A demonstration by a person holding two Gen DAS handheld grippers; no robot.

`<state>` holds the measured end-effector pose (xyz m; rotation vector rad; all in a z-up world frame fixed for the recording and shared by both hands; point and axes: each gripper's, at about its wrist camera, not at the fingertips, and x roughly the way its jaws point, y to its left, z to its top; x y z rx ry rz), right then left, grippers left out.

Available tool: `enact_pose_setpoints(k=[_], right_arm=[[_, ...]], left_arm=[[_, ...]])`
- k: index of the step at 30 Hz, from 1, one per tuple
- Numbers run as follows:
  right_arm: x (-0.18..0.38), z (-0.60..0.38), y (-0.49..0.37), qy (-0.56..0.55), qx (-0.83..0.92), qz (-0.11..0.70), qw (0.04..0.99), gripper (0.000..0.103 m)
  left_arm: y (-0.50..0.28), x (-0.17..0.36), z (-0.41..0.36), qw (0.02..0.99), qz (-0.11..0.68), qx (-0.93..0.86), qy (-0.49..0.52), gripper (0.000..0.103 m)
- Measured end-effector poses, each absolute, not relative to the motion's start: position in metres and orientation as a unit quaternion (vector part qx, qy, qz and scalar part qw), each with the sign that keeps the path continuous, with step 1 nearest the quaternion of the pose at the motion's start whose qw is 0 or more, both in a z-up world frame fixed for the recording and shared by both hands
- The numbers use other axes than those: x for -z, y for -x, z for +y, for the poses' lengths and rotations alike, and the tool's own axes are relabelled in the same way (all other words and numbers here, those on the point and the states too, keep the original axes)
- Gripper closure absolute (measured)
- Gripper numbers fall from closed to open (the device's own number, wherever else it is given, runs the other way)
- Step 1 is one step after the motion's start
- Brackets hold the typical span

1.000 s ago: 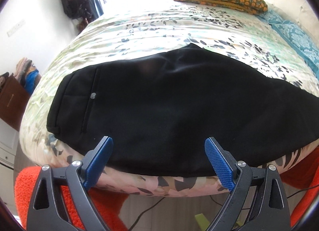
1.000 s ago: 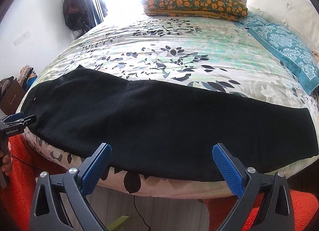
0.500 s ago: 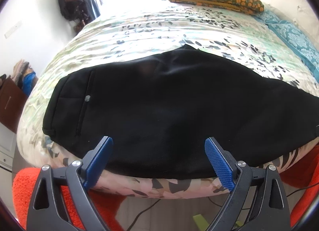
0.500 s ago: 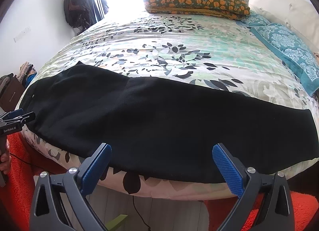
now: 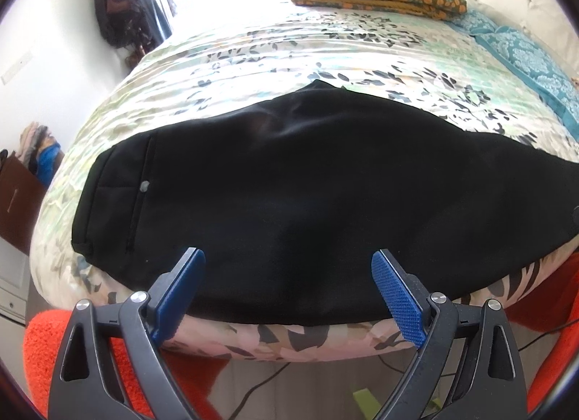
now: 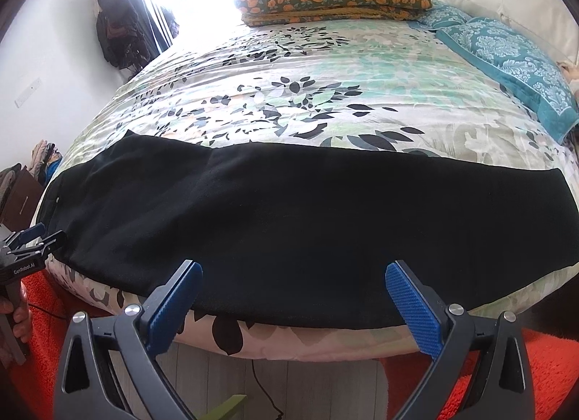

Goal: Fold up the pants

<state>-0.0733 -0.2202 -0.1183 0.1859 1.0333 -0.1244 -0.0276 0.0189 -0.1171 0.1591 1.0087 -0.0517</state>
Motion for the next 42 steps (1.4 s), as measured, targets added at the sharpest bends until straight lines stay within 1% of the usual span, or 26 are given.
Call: enact_pose_setpoints(k=[15,22,25,28,33,36,37,39,41,42], right_arm=[[0.121,-0.218,0.072,-0.083,0.054,0.497,0.862,0.002],[0.115,-0.231,0.074,-0.110,0.061,0.488,0.864,0.002],[0.103,-0.254,0.080,-0.153,0.082,0.462,0.870,0.002],[0.085,-0.296,0.093,-0.223,0.114,0.425,0.870,0.002],[0.042,-0.410,0.140,-0.343,0.176,0.349,0.854,0.002],[0.029,-0.488,0.190,-0.407,0.231,0.313,0.826,0.002],[0.033,-0.511,0.203,-0.434,0.234,0.314,0.811,0.002],[0.055,-0.546,0.218,-0.474,0.215,0.344,0.781,0.002],[0.083,-0.562,0.225,-0.503,0.186,0.367,0.760,0.003],[0.096,-0.564,0.226,-0.522,0.166,0.366,0.752,0.003]], left_arm=[[0.026,0.117,0.025,0.872,0.484,0.016,-0.065,0.008],[0.028,0.114,0.027,0.876,0.479,0.021,-0.058,0.008],[0.029,0.112,0.023,0.877,0.476,0.038,-0.054,0.008],[0.032,0.113,0.016,0.874,0.479,0.063,-0.056,0.008],[0.035,0.115,0.003,0.868,0.482,0.089,-0.071,0.008],[0.035,0.117,-0.001,0.866,0.487,0.090,-0.071,0.008],[0.033,0.118,-0.003,0.865,0.488,0.090,-0.071,0.008],[0.031,0.120,-0.007,0.864,0.491,0.090,-0.074,0.008],[0.029,0.122,-0.013,0.861,0.494,0.090,-0.081,0.008],[0.029,0.122,-0.016,0.860,0.495,0.090,-0.085,0.008]])
